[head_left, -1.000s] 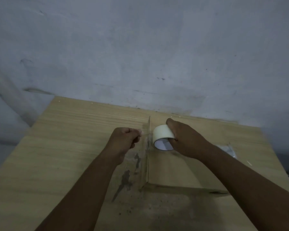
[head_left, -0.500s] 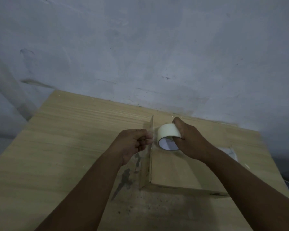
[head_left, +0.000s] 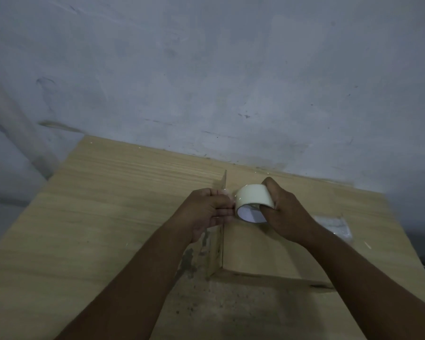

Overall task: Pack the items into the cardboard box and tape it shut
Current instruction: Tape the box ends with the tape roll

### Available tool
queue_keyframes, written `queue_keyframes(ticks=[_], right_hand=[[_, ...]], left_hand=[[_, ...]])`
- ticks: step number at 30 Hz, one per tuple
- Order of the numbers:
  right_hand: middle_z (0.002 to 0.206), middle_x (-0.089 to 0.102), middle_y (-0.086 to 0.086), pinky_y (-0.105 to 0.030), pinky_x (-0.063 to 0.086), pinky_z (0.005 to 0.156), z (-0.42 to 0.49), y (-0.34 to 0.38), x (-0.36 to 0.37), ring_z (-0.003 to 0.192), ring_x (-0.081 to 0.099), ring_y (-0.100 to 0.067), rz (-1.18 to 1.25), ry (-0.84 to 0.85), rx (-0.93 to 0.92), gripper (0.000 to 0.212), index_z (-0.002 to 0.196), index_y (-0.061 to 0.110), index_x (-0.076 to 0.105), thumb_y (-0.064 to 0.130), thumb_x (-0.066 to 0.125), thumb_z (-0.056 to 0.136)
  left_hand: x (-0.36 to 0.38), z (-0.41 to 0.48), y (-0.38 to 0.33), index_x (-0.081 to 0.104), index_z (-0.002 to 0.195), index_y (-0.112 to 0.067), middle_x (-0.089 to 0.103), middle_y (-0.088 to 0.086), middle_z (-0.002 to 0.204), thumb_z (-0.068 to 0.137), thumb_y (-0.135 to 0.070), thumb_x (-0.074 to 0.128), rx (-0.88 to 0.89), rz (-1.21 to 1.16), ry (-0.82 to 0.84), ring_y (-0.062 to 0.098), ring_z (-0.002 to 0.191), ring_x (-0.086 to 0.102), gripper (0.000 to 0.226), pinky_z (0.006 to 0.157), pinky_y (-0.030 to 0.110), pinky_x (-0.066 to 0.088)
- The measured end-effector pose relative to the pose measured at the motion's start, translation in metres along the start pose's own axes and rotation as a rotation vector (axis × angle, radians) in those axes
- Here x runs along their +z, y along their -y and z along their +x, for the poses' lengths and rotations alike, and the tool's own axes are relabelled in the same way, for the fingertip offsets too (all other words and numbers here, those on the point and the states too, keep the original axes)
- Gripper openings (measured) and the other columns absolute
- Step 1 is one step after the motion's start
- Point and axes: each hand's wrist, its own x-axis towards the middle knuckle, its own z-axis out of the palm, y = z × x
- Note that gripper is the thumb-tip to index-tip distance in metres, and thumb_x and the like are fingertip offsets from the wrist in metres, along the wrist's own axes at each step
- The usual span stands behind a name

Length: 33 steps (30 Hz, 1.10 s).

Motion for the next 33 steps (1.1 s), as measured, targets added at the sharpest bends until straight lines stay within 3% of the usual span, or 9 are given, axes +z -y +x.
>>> queue_keyframes(ticks=[6,10,15,19,23,26,30,33], right_hand=[[0.082,0.055,0.000,-0.023,0.035,0.054,-0.002,-0.004,0.001,0.073,0.053,-0.015,0.019,-0.010,-0.016,0.019,0.096,0.016,0.041,0.004,0.053,0.086],[0.084,0.056,-0.003,-0.028,0.037,0.055,-0.001,-0.004,0.002,0.074,0.055,-0.018,0.030,-0.006,-0.019,0.018,0.097,0.015,0.041,0.005,0.052,0.087],[0.082,0.056,-0.001,-0.024,0.035,0.053,-0.002,-0.005,0.003,0.073,0.054,-0.013,0.041,-0.011,-0.017,0.017,0.097,0.015,0.042,0.006,0.053,0.087],[0.083,0.056,-0.002,-0.026,0.037,0.055,-0.002,-0.005,0.003,0.073,0.054,-0.014,0.023,-0.021,-0.020,0.018,0.098,0.015,0.042,0.006,0.053,0.086],[0.081,0.056,-0.003,-0.029,0.037,0.053,0.001,-0.004,0.000,0.071,0.054,-0.016,-0.025,0.018,-0.038,0.016,0.096,0.015,0.041,0.010,0.054,0.088],[0.079,0.055,0.000,-0.030,0.038,0.053,0.001,-0.002,-0.003,0.068,0.054,-0.015,-0.060,0.033,-0.067,0.017,0.095,0.016,0.040,0.016,0.055,0.086],[0.079,0.055,-0.002,-0.035,0.041,0.058,0.001,0.002,-0.004,0.069,0.054,-0.019,-0.095,0.025,-0.102,0.032,0.094,0.011,0.042,0.039,0.045,0.078],[0.081,0.056,-0.004,-0.039,0.044,0.061,0.000,0.002,-0.004,0.071,0.054,-0.020,-0.119,0.027,-0.107,0.025,0.094,0.013,0.041,0.032,0.046,0.078]], left_hand=[[0.002,-0.004,-0.009,0.059,0.106,-0.002,0.072,0.020,0.092,0.088,0.000,0.063,0.023,0.091,-0.011,0.029,0.083,0.070,0.018,0.076,0.038,0.061],[0.002,-0.004,-0.011,0.058,0.104,-0.002,0.072,0.024,0.093,0.083,0.003,0.069,0.066,0.138,-0.031,0.031,0.083,0.070,0.024,0.083,0.046,0.059],[0.007,0.001,-0.002,0.059,0.101,-0.002,0.067,0.024,0.091,0.078,0.005,0.073,0.147,0.219,-0.106,0.025,0.067,0.066,0.028,0.070,0.039,0.059],[0.010,0.004,0.005,0.061,0.092,-0.009,0.070,0.023,0.088,0.075,0.000,0.076,0.230,0.308,-0.180,0.027,0.063,0.065,0.025,0.072,0.048,0.057],[0.009,0.003,0.006,0.058,0.096,-0.010,0.070,0.022,0.084,0.078,0.000,0.073,0.261,0.355,-0.159,0.024,0.061,0.065,0.025,0.072,0.043,0.057],[0.001,0.003,0.002,0.059,0.093,-0.008,0.066,0.016,0.074,0.080,0.002,0.069,0.226,0.326,-0.110,0.020,0.057,0.062,0.019,0.059,0.032,0.055],[-0.007,-0.001,-0.005,0.061,0.087,-0.006,0.059,0.008,0.061,0.082,0.009,0.061,0.155,0.209,-0.028,0.015,0.053,0.054,0.016,0.057,0.027,0.053],[-0.011,-0.001,-0.006,0.061,0.085,-0.007,0.056,0.005,0.061,0.084,0.009,0.058,0.108,0.161,0.003,0.013,0.053,0.049,0.016,0.053,0.025,0.049]])
